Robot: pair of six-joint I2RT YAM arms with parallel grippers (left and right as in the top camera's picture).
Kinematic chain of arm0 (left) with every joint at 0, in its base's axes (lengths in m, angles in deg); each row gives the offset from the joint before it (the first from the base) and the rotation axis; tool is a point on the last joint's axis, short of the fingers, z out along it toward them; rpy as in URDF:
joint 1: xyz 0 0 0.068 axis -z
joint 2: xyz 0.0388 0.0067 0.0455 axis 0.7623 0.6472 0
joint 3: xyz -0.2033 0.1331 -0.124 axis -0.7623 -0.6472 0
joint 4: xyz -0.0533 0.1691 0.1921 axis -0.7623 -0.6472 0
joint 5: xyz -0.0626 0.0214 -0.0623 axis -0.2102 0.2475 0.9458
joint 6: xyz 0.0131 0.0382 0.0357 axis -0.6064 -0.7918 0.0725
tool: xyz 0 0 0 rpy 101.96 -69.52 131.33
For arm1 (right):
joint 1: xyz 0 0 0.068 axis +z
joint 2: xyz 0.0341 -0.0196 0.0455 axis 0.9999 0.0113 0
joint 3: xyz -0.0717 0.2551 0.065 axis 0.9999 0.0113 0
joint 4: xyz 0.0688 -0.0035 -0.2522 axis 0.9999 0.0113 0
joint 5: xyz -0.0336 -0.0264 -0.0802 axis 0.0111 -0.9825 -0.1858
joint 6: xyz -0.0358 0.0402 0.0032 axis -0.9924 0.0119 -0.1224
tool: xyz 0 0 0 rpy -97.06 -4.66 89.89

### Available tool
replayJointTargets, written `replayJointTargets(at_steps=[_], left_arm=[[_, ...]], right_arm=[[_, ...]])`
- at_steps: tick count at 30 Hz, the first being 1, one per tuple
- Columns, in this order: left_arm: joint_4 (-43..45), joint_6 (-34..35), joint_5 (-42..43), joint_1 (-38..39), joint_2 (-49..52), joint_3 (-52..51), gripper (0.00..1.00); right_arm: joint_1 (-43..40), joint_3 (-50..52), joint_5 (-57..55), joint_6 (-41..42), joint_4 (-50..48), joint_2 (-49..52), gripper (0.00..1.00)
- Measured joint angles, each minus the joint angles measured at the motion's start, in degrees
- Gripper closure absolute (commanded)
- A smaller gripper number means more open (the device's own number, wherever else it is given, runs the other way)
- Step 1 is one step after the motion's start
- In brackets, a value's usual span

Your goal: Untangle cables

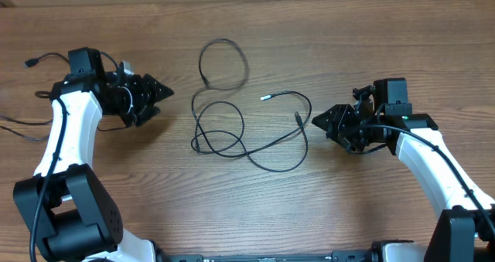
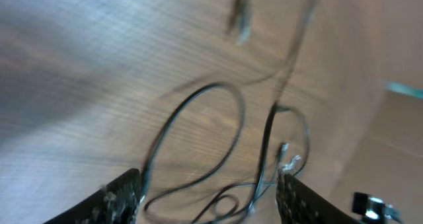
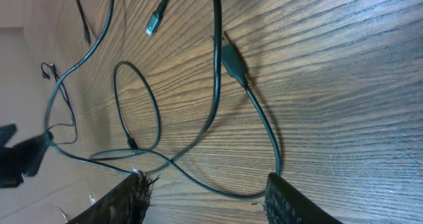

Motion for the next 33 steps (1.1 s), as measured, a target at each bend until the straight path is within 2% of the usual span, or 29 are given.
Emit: replayJointTargets(at_steps=[3,4,5,7,8,9,17,18,19,27,33], left_arm=[[-6.3,-0.3,-4.3,1.1,0.1,2.7,0.4],[-8.4,-0.3,-5.7,1.8,0.1,4.0,0.49],[-10.5,-0.2,-6.9,2.7,0.1,5.4,0.54],[-13.2,-0.4,-8.6,5.1,0.1,8.0,0.69],[-14.0,-0.5,-9.2,6.6,0.1,8.7,0.71],[-14.6,-0.7,-9.6,8.2,0.1,9.1,0.72],[-15.8,-0.7,-16.0,23.9,0.1,5.9,0.78],[-16.1,-0.7,-16.9,25.5,0.1,5.2,0.78],[-16.4,-0.5,-17.7,26.8,0.1,4.5,0.78],[-17.6,3.7,-24.6,32.0,0.1,1.6,0.76],[-14.3,7.6,-29.8,33.2,0.1,-2.3,0.77]], right_arm=[[0.0,0.0,0.0,0.0,-0.1,0.0,0.45],[0.0,0.0,0.0,0.0,-0.1,0.0,0.45],[0.0,0.0,0.0,0.0,-0.1,0.0,0.45],[0.0,0.0,-0.2,0.0,-0.1,0.0,0.45],[0.0,0.0,-0.5,0.0,-0.1,0.0,0.44],[0.0,0.0,-0.8,0.0,-0.1,0.0,0.44],[0.0,0.0,-2.4,0.1,0.0,0.0,0.24],[0.0,0.0,-2.5,0.1,0.1,0.0,0.18],[0.0,0.0,-2.6,0.1,0.3,0.0,0.0],[0.0,0.0,-4.3,0.0,0.5,0.0,0.0],[0.0,0.0,-6.7,0.0,0.5,0.0,0.0]])
